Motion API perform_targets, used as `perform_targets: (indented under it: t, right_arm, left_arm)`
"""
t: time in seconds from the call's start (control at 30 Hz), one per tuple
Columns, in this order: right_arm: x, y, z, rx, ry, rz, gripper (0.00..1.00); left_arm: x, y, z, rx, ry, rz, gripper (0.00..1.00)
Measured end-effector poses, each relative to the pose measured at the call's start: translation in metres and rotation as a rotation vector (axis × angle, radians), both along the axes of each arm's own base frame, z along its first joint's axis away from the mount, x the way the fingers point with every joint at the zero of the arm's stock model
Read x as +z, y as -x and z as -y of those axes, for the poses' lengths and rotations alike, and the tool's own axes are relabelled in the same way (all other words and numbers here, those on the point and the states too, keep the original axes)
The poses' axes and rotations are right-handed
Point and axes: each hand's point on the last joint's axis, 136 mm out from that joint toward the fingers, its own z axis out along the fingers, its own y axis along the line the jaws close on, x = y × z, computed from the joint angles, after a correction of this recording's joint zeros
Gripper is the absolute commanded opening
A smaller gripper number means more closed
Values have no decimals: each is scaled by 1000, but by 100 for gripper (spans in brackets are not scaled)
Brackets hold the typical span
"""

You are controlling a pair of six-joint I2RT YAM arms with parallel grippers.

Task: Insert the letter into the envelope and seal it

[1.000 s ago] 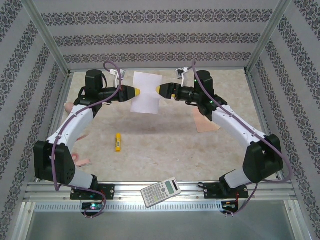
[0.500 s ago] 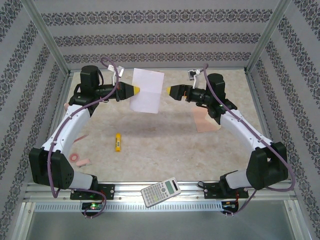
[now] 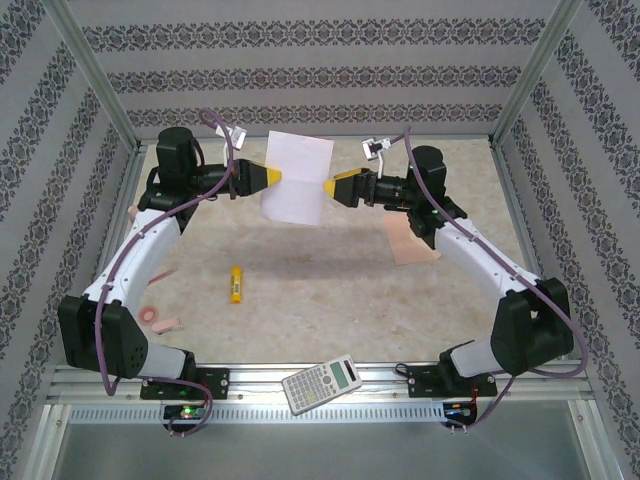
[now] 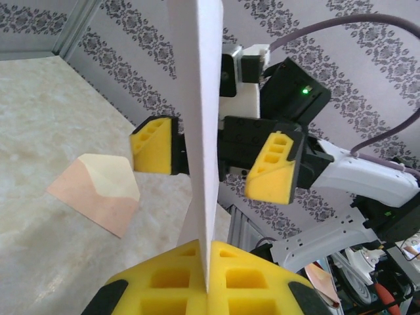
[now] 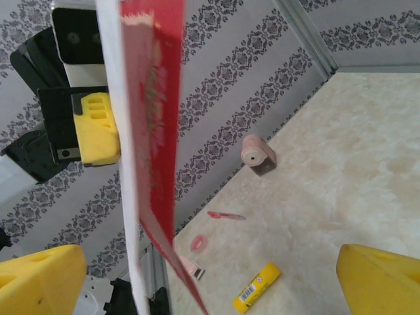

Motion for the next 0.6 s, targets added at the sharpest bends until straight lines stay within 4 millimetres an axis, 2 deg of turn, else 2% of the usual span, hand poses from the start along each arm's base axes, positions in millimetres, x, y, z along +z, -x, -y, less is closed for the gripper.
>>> perform_targets:
  t: [0.4, 0.5, 0.6]
  right_arm:
    - [6, 2, -18, 86, -76, -22, 97]
    - [9, 2, -24, 111, -89, -31, 92]
    - [15, 3, -28, 130, -102, -26, 81]
  left_arm:
    - [3, 0, 1, -16, 38, -25, 0]
    - [2, 0, 1, -16, 39, -22, 0]
    - [-1, 0, 1, -15, 38, -28, 0]
